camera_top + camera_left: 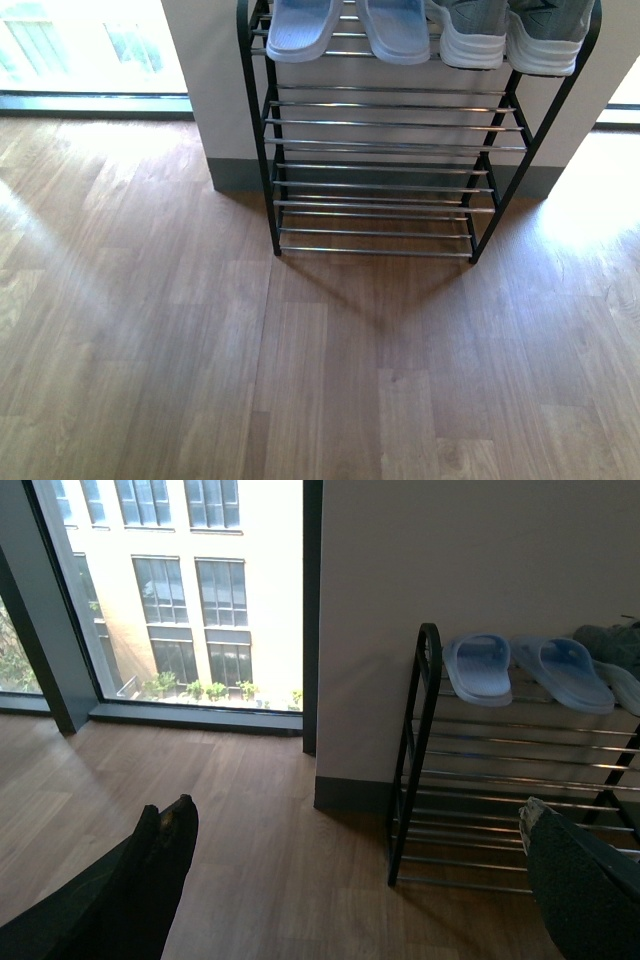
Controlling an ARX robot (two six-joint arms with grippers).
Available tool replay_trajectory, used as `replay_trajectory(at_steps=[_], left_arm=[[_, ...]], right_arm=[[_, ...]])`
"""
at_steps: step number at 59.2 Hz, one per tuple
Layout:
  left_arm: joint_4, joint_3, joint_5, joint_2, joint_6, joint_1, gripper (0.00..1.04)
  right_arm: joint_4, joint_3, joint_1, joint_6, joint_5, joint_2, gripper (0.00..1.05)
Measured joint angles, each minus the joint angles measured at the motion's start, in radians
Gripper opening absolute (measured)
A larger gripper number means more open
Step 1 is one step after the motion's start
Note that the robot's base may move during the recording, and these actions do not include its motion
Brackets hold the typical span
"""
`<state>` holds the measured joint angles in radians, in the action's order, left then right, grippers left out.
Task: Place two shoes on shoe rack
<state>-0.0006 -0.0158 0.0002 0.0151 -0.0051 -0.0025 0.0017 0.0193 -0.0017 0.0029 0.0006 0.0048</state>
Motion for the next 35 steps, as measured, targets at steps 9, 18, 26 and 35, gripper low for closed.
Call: replay_trajectory(at_steps=[9,18,26,35], left_arm=[[0.0,0.0,0.0,0.0,0.0,0.0,0.95],[0.0,0.0,0.0,0.0,0.0,0.0,0.95],[0.0,0.0,0.0,0.0,0.0,0.0,0.95],[0.0,0.0,0.0,0.0,0.0,0.0,0.95]], right_arm=[[0.0,0.0,0.0,0.0,0.0,0.0,0.96],[0.0,0.0,0.0,0.0,0.0,0.0,0.96],[0.0,0.0,0.0,0.0,0.0,0.0,0.96],[0.0,0.0,0.0,0.0,0.0,0.0,0.96]])
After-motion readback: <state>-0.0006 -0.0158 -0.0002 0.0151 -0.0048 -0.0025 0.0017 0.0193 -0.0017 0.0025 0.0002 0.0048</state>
